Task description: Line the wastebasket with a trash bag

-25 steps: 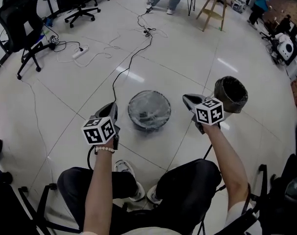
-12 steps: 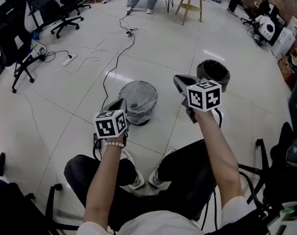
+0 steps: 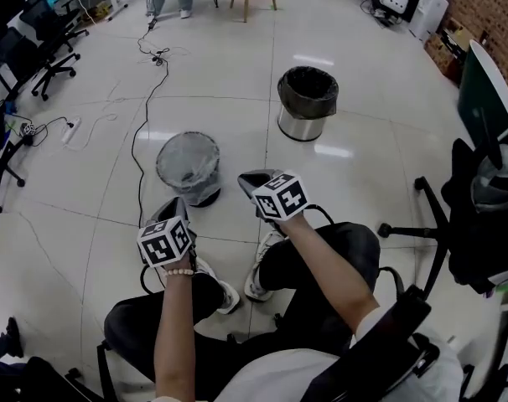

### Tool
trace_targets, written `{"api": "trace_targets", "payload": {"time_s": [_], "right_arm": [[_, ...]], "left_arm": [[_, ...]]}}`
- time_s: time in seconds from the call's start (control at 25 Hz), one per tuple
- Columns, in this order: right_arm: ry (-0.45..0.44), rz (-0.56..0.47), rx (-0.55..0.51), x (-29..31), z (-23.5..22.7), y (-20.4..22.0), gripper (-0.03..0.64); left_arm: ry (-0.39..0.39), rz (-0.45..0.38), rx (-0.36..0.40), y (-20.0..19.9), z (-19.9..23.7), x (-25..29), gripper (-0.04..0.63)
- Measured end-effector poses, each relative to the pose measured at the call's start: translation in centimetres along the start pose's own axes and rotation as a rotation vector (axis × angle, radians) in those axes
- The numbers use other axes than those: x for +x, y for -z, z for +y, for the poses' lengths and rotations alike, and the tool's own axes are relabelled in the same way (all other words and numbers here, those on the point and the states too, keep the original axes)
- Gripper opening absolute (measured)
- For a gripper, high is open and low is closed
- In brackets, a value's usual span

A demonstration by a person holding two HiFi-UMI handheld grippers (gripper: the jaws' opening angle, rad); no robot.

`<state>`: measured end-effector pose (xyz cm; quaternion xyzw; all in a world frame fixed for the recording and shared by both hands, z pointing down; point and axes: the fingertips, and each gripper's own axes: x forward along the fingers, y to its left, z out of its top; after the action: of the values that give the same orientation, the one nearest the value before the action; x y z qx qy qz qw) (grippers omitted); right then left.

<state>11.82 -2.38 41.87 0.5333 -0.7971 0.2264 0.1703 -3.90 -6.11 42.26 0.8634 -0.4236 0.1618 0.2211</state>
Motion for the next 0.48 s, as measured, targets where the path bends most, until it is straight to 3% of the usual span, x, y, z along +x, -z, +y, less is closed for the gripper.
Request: {"api": "trace_targets", "payload": {"time_s": [0.12, 0.48], "right_arm": [[-0.018, 0.007, 0.05, -0.9, -0.3, 2.0, 0.0], [-0.043, -0.023, 0.06, -1.0, 0.3, 1.0, 0.0]], "left_arm": [[0.005, 0.008, -0.005, 0.9, -0.7, -0.1, 0.012], [0.005, -0.009, -0.011, 0.6, -0.8, 0.0, 0.012]]}}
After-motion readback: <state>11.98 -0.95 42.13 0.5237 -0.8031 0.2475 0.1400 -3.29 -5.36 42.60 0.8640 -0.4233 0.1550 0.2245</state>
